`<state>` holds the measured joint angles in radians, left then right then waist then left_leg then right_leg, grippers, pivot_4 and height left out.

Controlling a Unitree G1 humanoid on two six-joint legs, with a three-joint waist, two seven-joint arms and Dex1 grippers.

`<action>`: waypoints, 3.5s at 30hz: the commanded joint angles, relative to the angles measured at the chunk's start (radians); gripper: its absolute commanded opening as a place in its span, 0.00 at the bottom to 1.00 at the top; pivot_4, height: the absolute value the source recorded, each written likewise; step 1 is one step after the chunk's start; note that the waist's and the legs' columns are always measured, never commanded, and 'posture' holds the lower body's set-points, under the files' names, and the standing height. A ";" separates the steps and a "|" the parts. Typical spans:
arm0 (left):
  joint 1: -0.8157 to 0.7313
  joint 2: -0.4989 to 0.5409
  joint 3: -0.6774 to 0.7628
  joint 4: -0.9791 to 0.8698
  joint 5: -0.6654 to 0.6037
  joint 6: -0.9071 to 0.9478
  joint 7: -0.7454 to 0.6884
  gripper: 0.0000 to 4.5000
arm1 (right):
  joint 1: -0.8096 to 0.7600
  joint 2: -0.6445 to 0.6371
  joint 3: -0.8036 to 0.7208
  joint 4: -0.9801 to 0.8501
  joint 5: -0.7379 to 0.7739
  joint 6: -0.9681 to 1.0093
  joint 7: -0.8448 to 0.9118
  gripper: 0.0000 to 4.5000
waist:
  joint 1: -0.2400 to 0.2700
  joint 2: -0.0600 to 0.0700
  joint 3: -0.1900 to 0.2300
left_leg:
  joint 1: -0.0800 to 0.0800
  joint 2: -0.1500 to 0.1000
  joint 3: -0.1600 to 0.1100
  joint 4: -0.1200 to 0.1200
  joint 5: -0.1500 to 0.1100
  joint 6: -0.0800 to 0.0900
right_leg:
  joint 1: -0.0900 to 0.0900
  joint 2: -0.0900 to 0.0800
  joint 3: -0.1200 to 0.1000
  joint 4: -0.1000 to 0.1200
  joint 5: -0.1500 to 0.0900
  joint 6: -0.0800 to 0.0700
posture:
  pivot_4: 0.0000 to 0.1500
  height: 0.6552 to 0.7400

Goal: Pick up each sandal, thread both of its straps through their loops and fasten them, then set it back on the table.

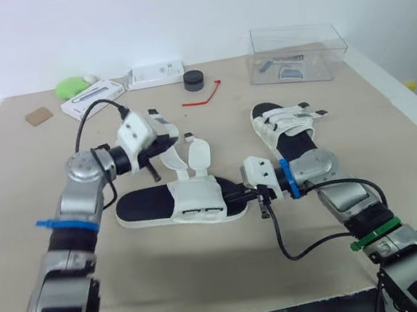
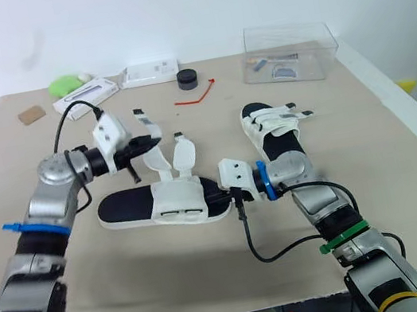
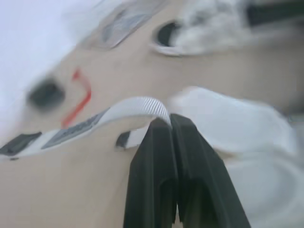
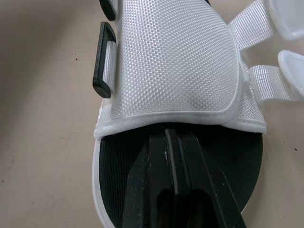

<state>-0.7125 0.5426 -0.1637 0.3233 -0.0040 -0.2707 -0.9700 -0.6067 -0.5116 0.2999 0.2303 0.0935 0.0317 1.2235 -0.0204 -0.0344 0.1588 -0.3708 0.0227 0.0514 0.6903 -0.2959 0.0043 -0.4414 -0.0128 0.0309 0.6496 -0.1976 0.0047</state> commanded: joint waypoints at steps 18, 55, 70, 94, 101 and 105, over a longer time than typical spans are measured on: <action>-0.052 0.220 0.038 0.133 0.834 -1.049 0.747 0.02 | -0.010 0.003 0.033 0.065 -0.033 -0.044 0.016 0.00 | -0.001 0.000 -0.001 | 0.002 0.000 0.004 0.000 0.001 0.006 | 0.001 -0.005 -0.009 -0.001 0.003 0.001 | 1.00 1.00; 0.501 0.502 0.194 -0.602 -0.955 1.022 0.088 0.77 | -0.062 0.031 0.056 0.169 -0.047 -0.107 0.037 0.00 | -0.002 0.000 0.000 | 0.004 0.007 0.000 0.001 0.003 0.004 | 0.002 0.011 -0.006 0.001 -0.004 0.001 | 1.00 1.00; 0.378 0.363 0.079 -0.543 -0.792 1.086 -0.035 0.01 | -0.045 0.001 0.052 0.137 -0.047 -0.094 0.029 0.00 | -0.001 -0.001 0.000 | 0.004 0.006 0.000 0.000 0.003 0.003 | 0.001 0.012 -0.004 0.001 0.000 -0.005 | 1.00 1.00; 0.099 0.125 0.280 -0.337 -0.999 1.409 0.080 0.01 | -0.045 -0.011 0.052 0.127 -0.049 -0.091 0.013 0.00 | -0.001 -0.001 -0.001 | 0.003 0.003 0.000 0.000 0.003 0.003 | 0.002 0.010 -0.003 0.000 -0.001 -0.002 | 1.00 1.00; 0.121 0.142 0.186 -0.354 -0.956 1.419 -0.008 0.01 | -0.032 -0.017 0.051 0.111 -0.049 -0.089 0.005 0.00 | -0.002 -0.001 -0.001 | 0.003 0.003 0.000 0.000 0.004 0.002 | 0.002 0.010 -0.001 0.000 0.000 -0.002 | 1.00 1.00; 0.115 0.160 0.159 -0.331 -0.920 1.410 -0.051 0.01 | -0.021 -0.022 0.049 0.098 -0.048 -0.083 -0.001 0.00 | -0.002 -0.001 -0.001 | 0.003 0.003 -0.001 0.000 0.004 0.002 | 0.002 0.010 -0.001 0.000 0.000 -0.002 | 1.00 1.00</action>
<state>-0.5853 0.6849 -0.0017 -0.0060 -0.9405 1.1535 -0.9888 -0.6515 -0.5084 0.3419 0.3166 0.0908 -0.0701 1.2218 -0.0225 -0.0355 0.1582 -0.3680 0.0259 0.0508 0.6907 -0.2922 0.0065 -0.4395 -0.0028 0.0300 0.6496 -0.1981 0.0026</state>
